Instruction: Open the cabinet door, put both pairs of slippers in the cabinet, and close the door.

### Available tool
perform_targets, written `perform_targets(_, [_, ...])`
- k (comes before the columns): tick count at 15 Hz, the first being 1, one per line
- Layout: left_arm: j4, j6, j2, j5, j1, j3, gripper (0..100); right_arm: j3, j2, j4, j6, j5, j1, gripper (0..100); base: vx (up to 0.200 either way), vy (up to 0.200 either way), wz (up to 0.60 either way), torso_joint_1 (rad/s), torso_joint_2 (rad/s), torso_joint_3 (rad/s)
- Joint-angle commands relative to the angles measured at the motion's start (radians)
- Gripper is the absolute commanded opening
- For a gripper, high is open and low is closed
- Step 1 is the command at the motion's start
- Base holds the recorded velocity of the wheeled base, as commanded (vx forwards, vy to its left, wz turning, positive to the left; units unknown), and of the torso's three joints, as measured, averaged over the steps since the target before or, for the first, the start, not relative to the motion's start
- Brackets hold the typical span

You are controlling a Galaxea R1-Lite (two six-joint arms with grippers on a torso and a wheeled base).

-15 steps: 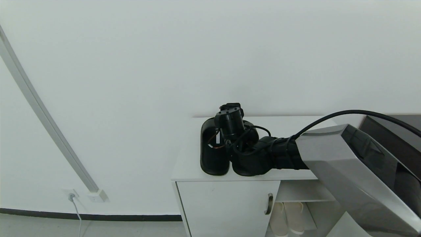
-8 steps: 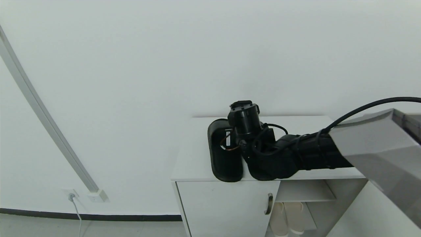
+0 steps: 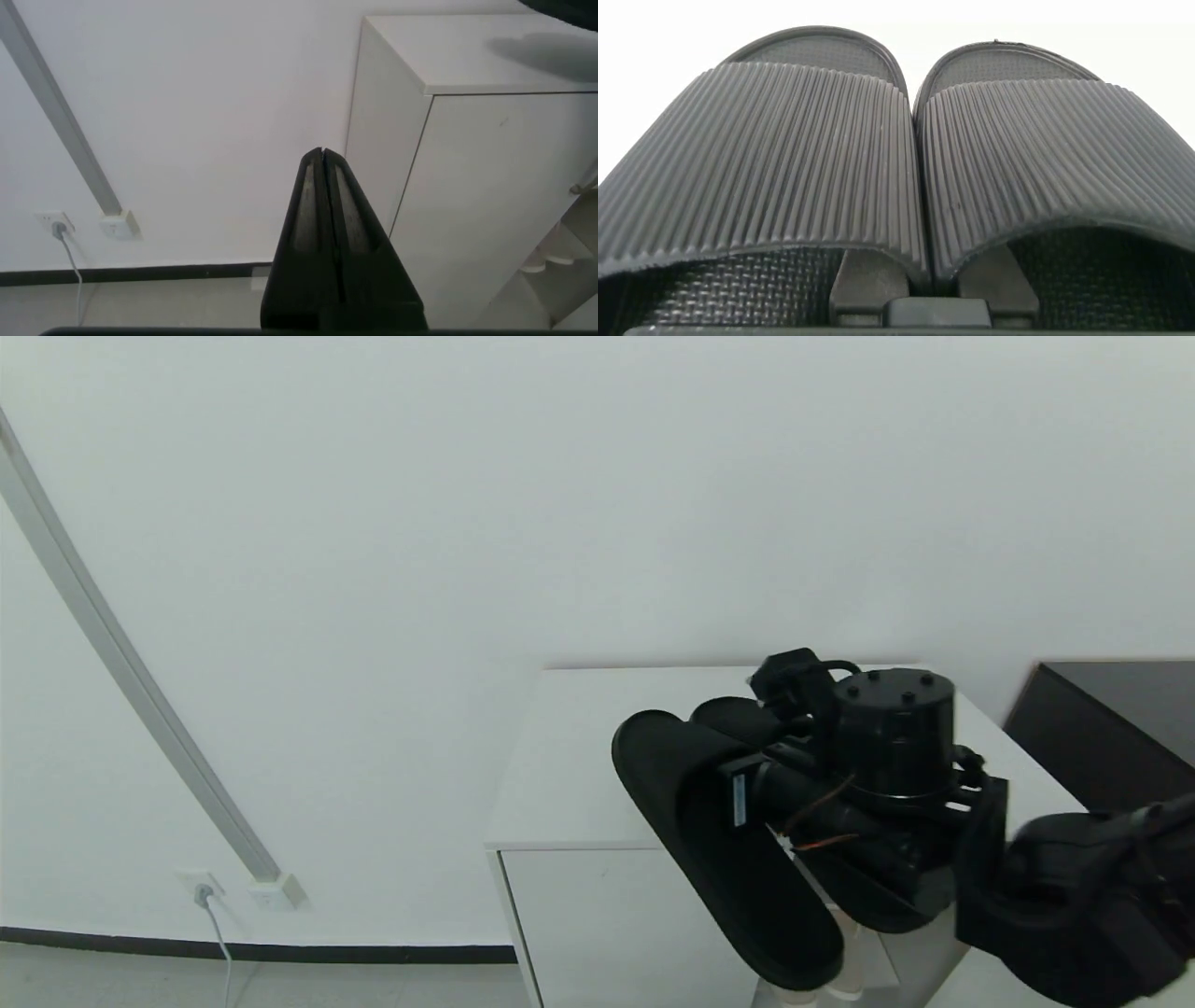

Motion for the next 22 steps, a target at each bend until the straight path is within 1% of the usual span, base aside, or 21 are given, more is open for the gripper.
perform_targets(1, [0.000, 0.000, 0.000, 0.000, 0.000, 0.000, 0, 0.097, -0.135, -0.017, -0.008, 0.062, 0.000, 0, 0.000, 0.000, 0.00, 0.000, 0.00, 0.000])
perform_targets(11, [0.000, 0.000, 0.000, 0.000, 0.000, 0.000, 0, 0.112, -0.126, -0.013, -0.010, 0.057, 0.014, 0, 0.000, 0.000, 0.00, 0.000, 0.00, 0.000])
perform_targets(22, [0.000, -0.002, 0.000, 0.000, 0.000, 0.000, 0, 0.129, -0.132, -0.014, -0.025, 0.057, 0.014, 0, -0.200, 0.000, 0.00, 0.003, 0.00, 0.003])
